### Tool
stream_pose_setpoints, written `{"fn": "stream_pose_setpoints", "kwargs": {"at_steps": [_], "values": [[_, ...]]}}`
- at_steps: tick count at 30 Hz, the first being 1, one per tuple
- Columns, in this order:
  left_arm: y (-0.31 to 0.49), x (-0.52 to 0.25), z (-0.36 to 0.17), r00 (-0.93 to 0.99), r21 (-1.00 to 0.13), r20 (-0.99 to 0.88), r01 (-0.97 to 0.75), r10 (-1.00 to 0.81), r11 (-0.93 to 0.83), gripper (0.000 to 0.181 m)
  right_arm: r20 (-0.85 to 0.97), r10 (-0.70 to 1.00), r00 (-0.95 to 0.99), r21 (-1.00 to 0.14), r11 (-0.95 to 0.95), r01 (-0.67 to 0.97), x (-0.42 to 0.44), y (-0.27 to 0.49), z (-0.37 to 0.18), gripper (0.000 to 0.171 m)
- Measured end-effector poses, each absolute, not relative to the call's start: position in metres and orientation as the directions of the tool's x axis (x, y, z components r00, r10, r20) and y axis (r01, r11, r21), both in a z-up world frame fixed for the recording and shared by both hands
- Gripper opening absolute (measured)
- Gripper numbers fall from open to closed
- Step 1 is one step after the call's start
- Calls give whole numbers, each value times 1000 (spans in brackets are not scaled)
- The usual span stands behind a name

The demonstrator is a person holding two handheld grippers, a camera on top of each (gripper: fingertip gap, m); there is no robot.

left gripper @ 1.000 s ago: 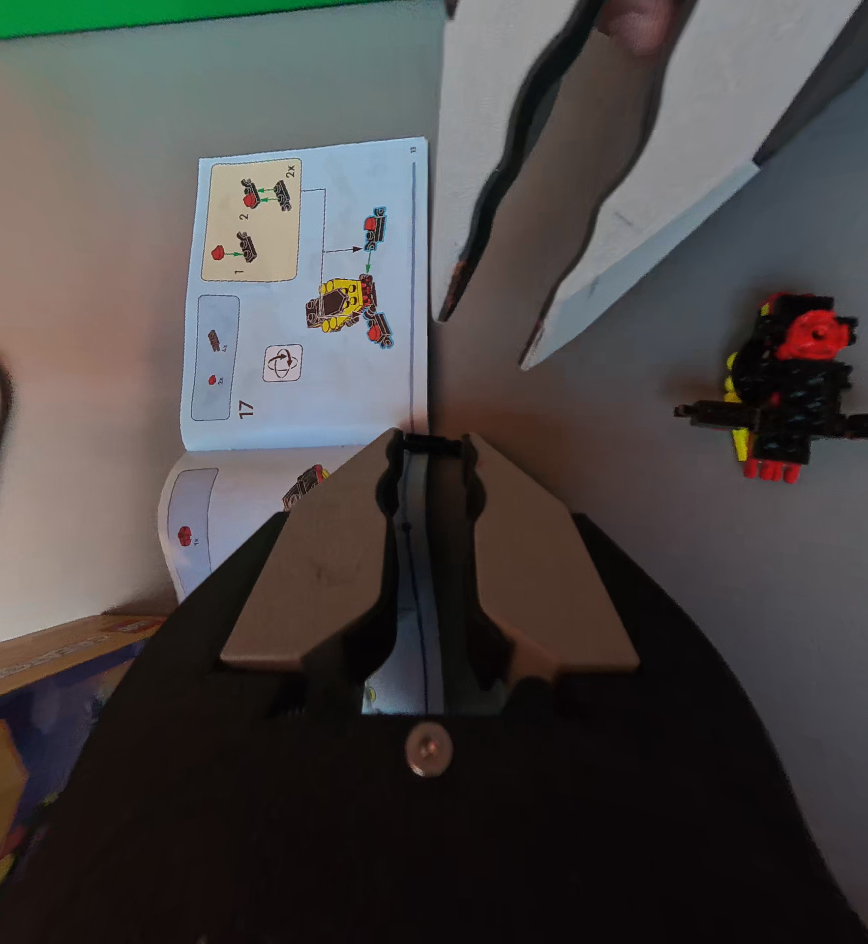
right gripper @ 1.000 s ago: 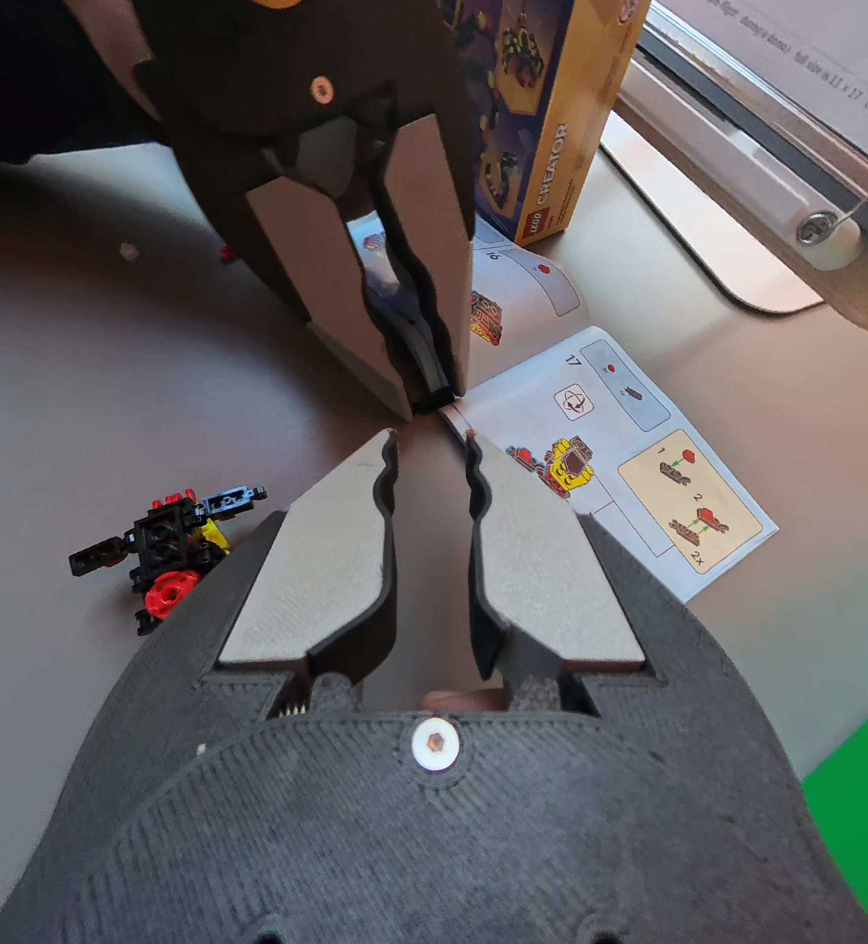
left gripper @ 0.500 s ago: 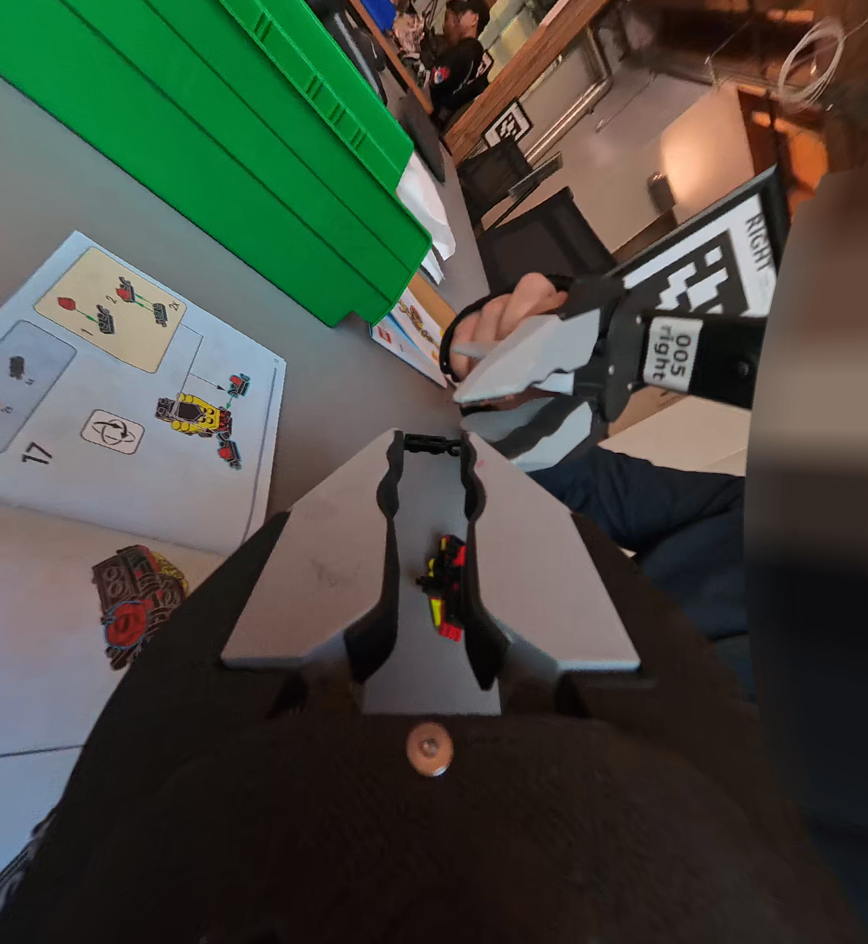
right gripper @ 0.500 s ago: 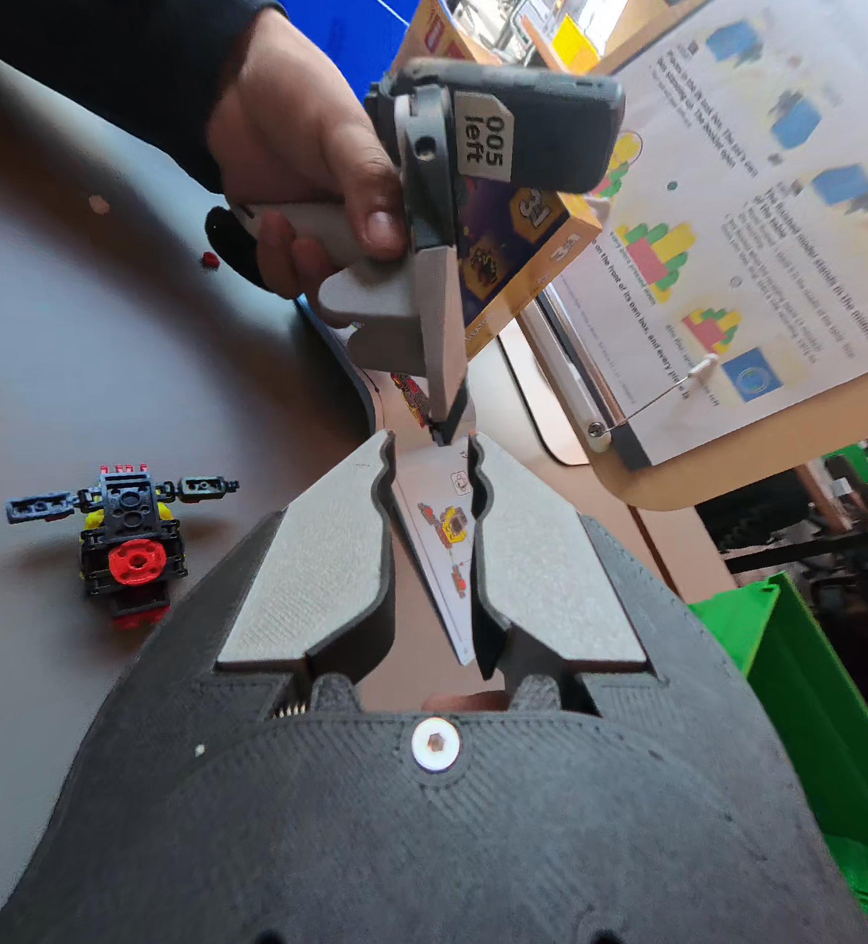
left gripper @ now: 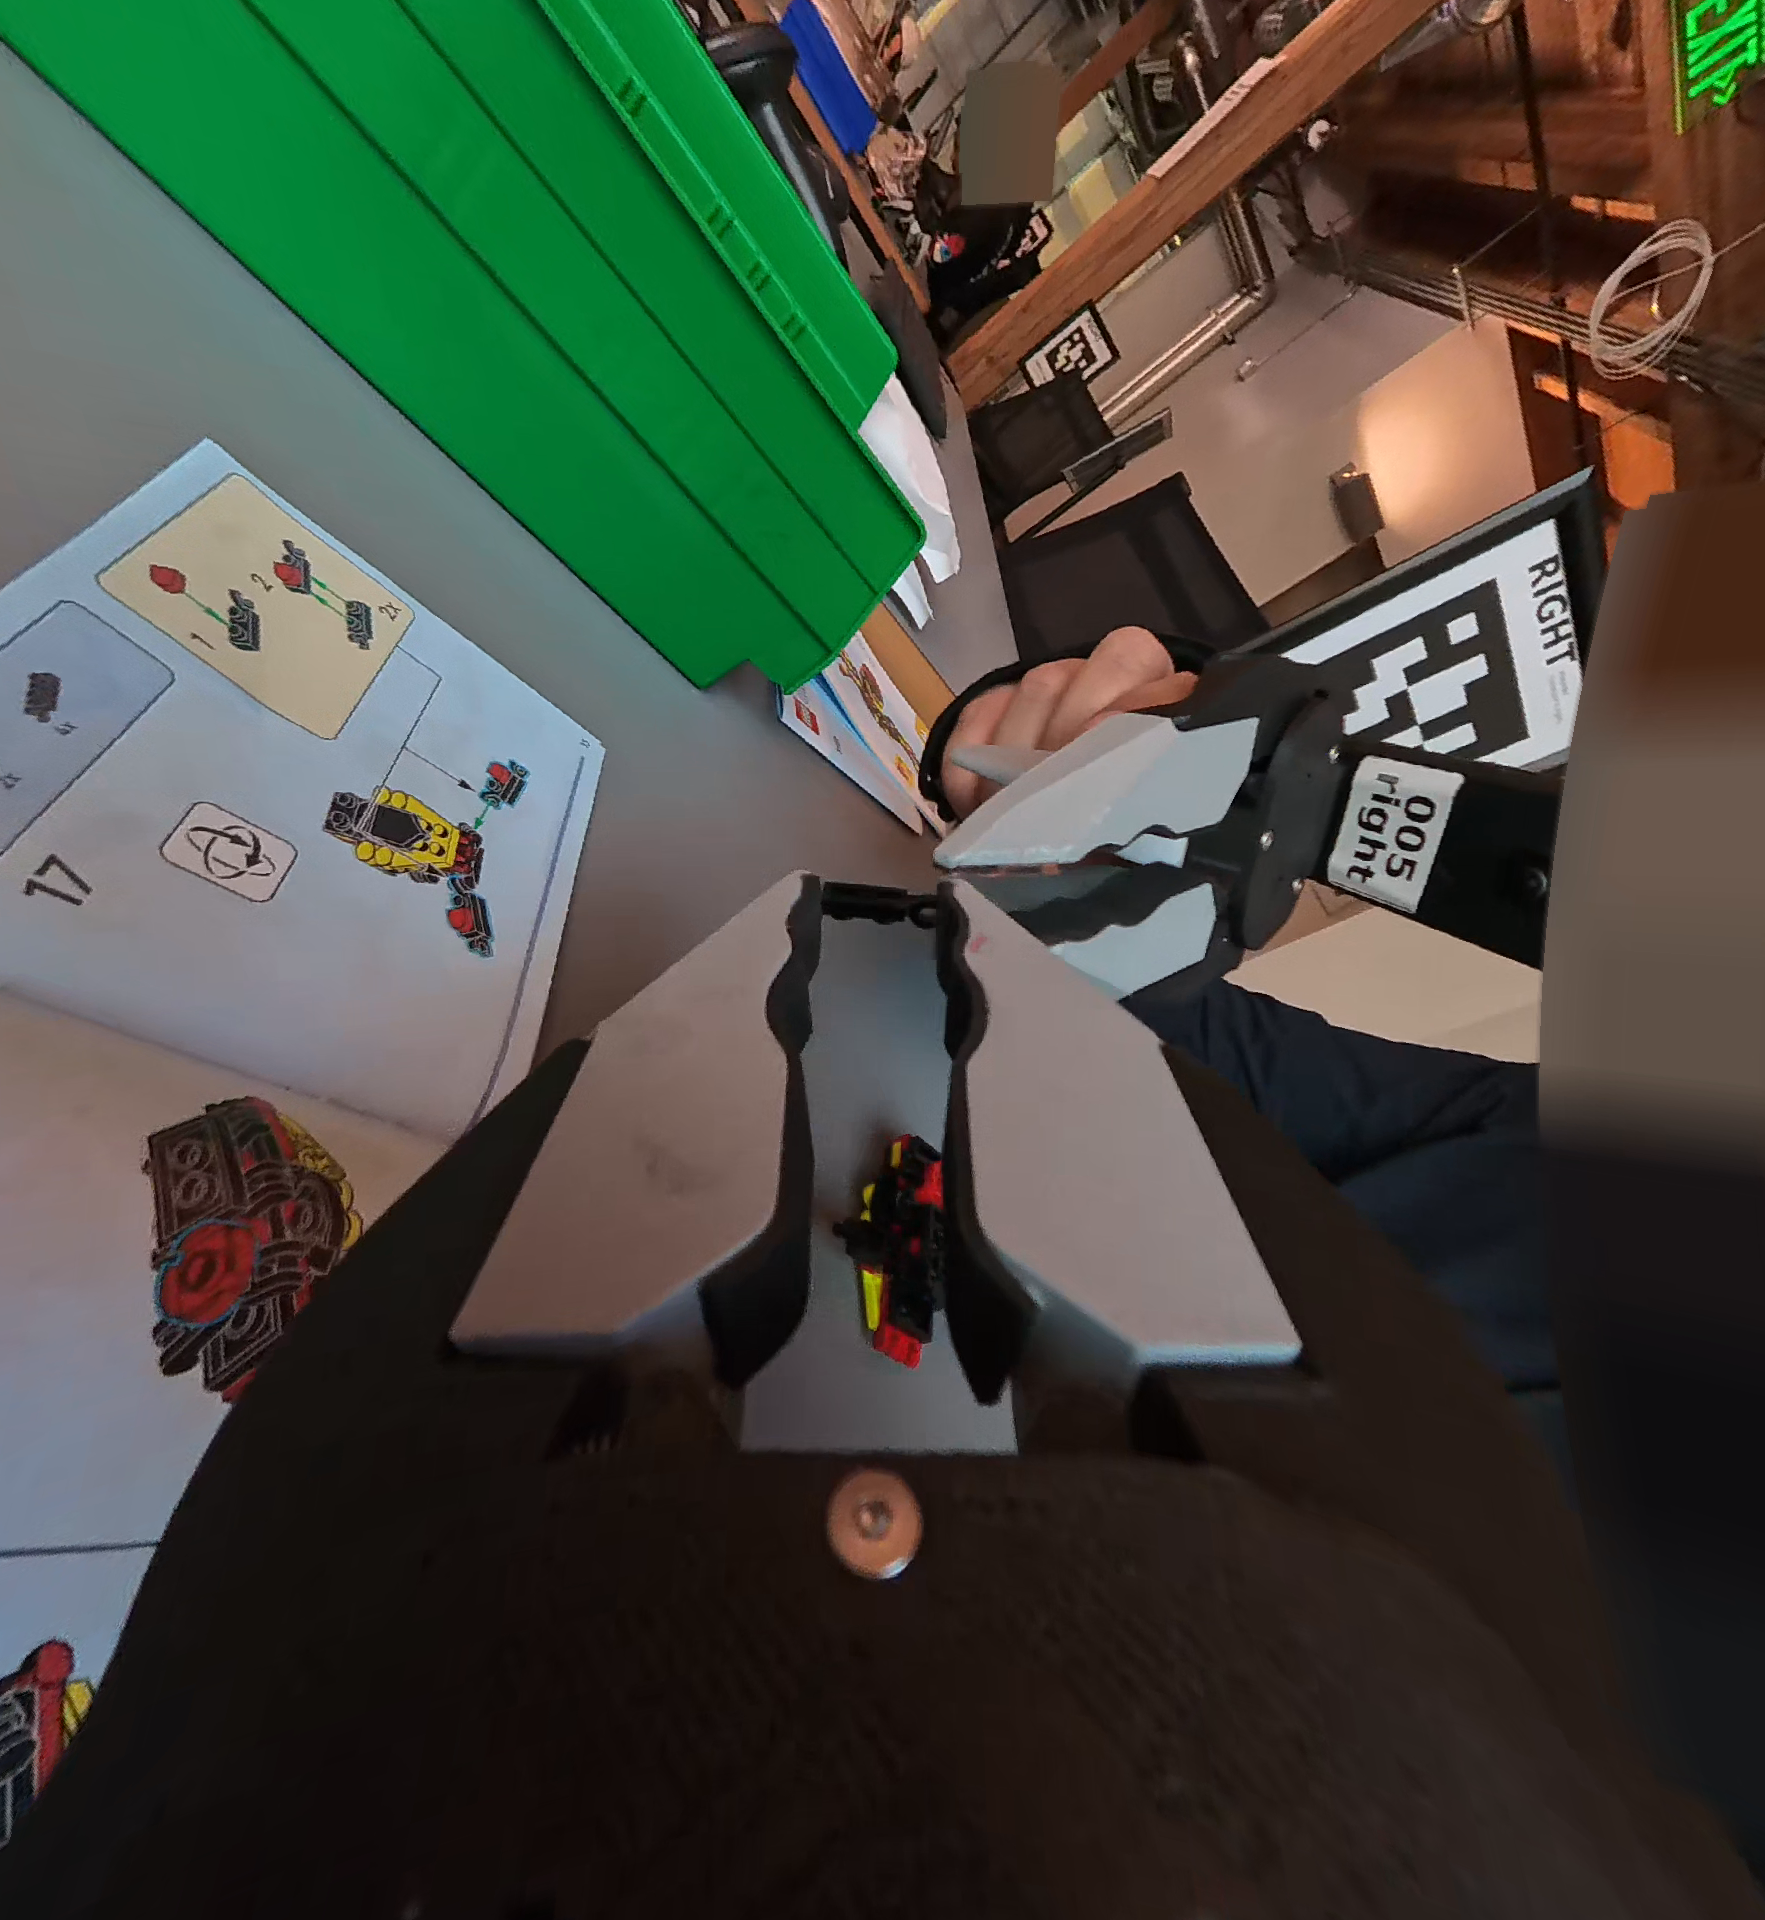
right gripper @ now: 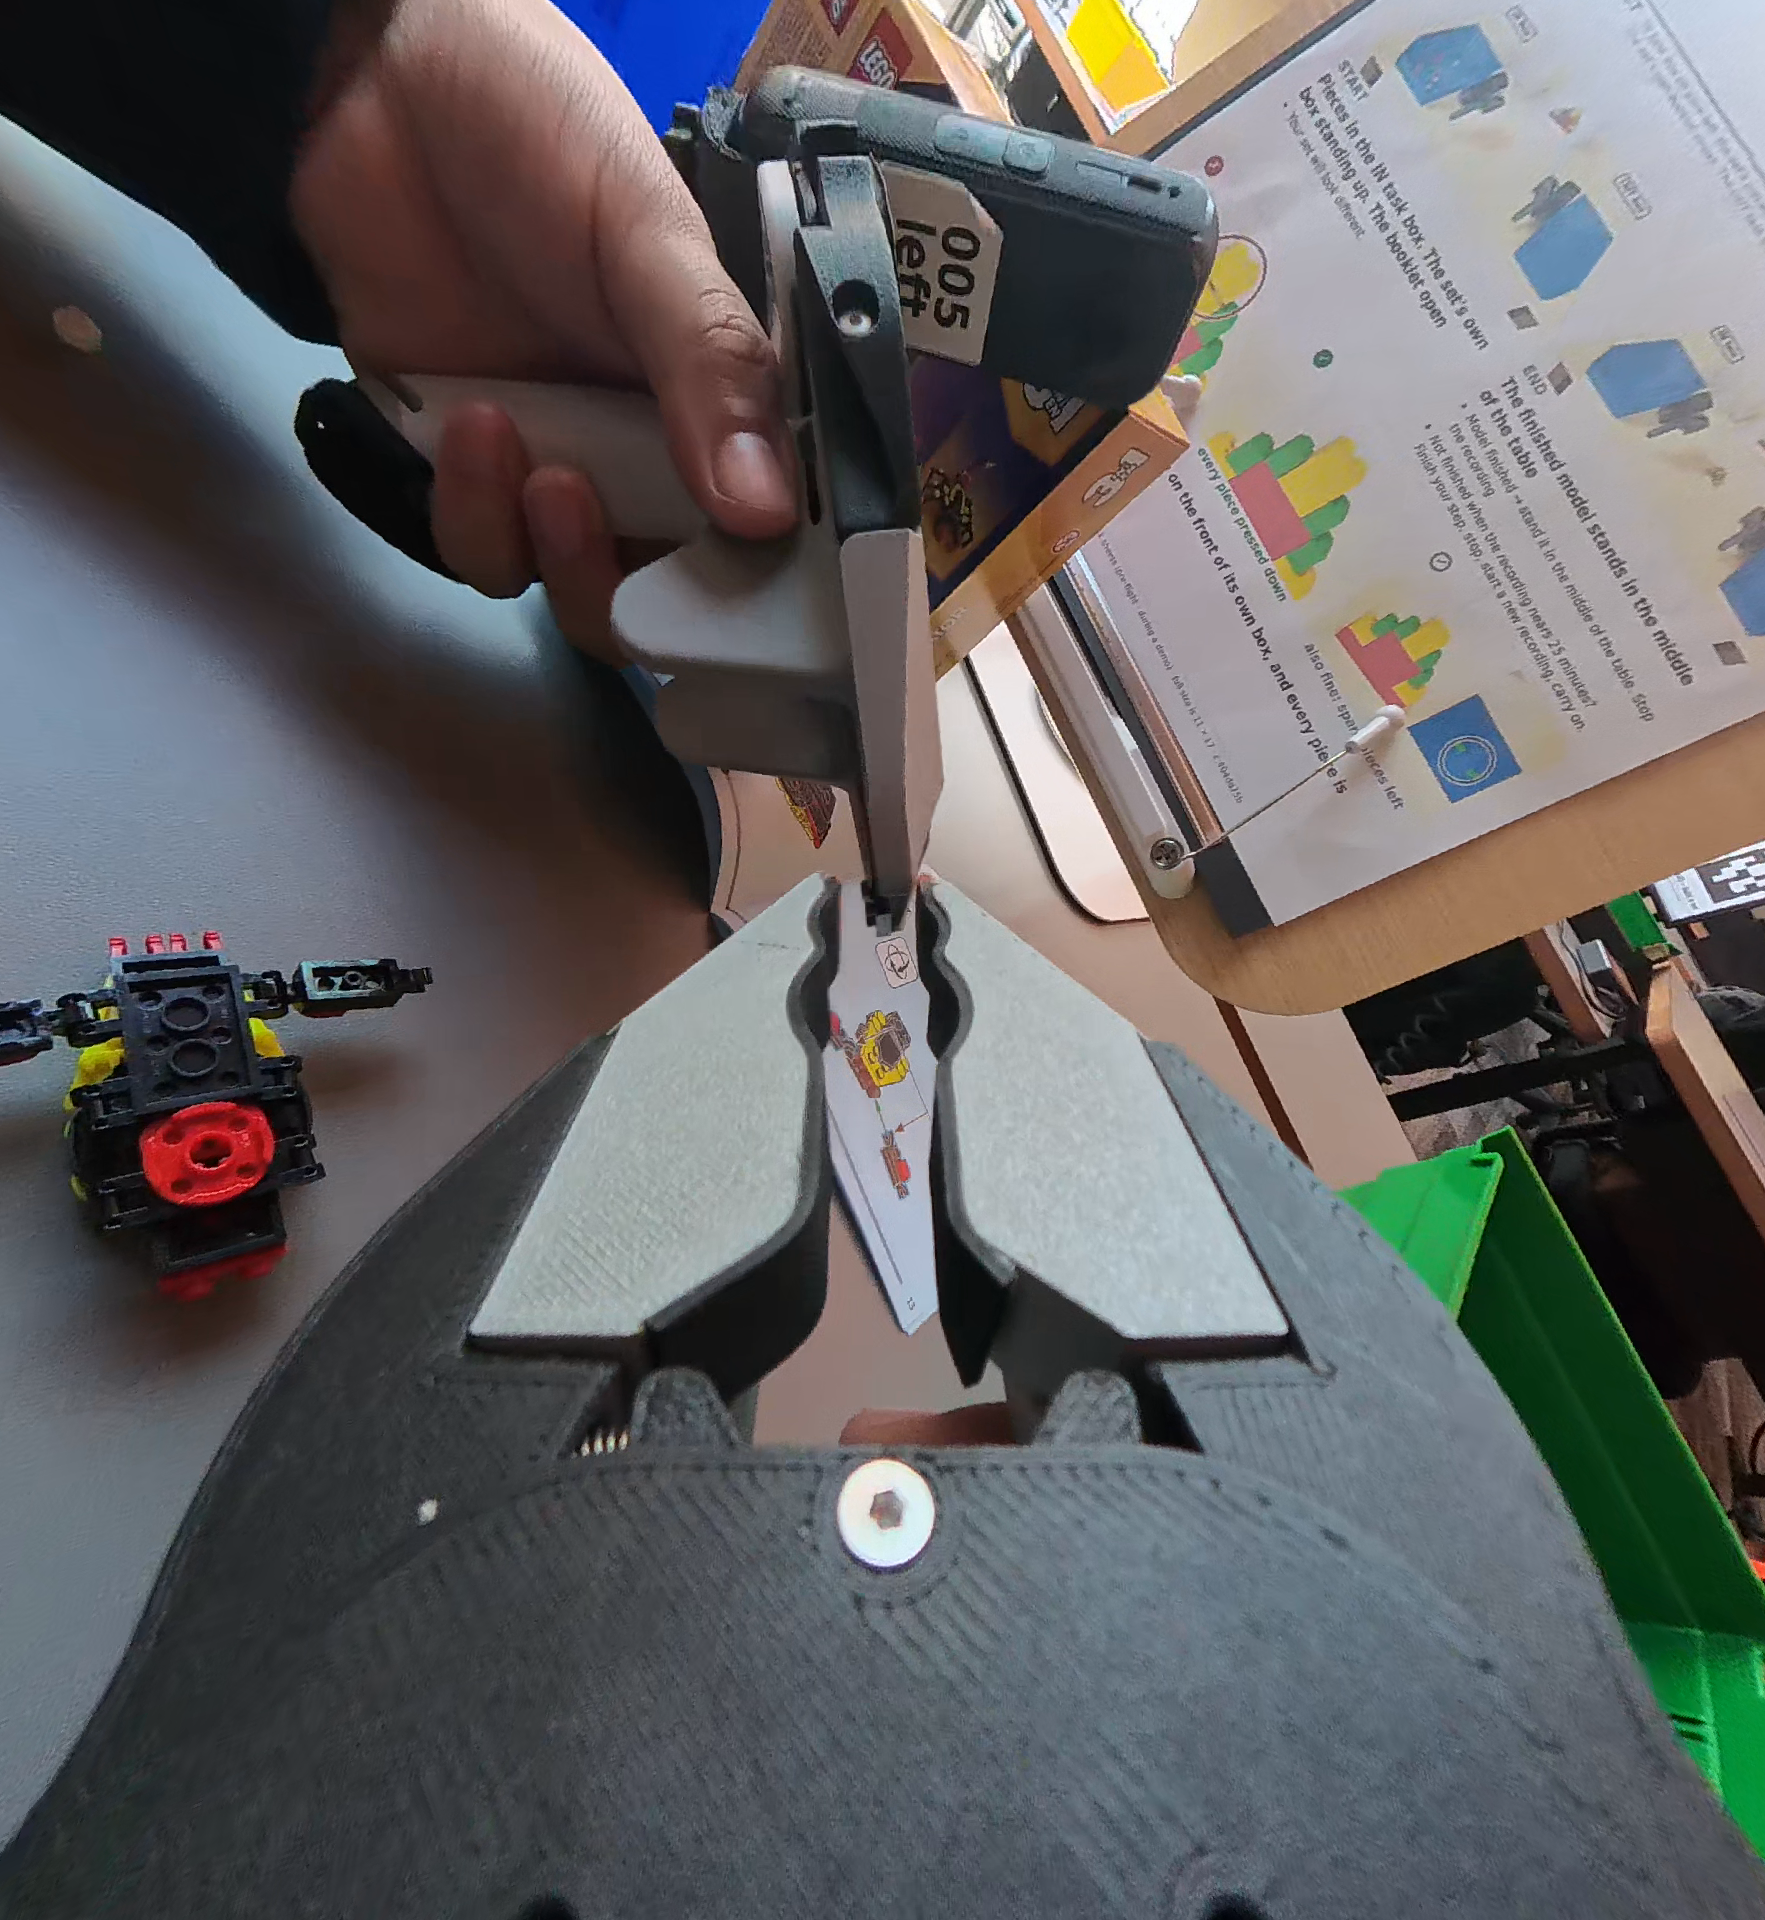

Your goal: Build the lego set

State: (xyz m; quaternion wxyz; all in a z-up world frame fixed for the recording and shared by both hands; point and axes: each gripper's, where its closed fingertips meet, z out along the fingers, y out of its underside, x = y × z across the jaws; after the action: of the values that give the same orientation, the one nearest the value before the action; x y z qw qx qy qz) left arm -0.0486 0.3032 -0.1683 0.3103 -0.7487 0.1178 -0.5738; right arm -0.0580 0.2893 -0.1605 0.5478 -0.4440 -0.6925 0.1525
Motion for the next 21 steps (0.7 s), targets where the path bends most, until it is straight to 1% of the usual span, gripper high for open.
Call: {"fn": "stream_pose_setpoints", "kwargs": {"at_steps": [1, 9, 13, 16, 18, 21], "values": [[303, -48, -168, 311, -598, 788, 182, -531, -781, 20, 622, 783, -5, -696, 556, 454, -58, 290, -162, 11], [303, -44, -168, 334, -606, 780, 187, -530, -773, 20, 614, 790, 11, -695, 533, 483, -59, 297, -168, 7], [305, -47, -168, 384, -631, 749, 164, -539, -759, 19, 608, 794, 7, -696, 528, 487, -58, 299, -170, 3], [308, -57, -162, 484, -711, 650, 116, -585, -693, 7, 600, 800, 6, -708, 528, 468, -58, 297, -167, 2], [304, -57, -153, 465, -720, 649, 122, -602, -683, 2, 586, 811, 11, -727, 519, 451, -58, 296, -165, 2], [302, -58, -153, 471, -728, 633, 92, -614, -679, 9, 584, 812, 11, -731, 519, 443, -58, 296, -164, 2]]}}
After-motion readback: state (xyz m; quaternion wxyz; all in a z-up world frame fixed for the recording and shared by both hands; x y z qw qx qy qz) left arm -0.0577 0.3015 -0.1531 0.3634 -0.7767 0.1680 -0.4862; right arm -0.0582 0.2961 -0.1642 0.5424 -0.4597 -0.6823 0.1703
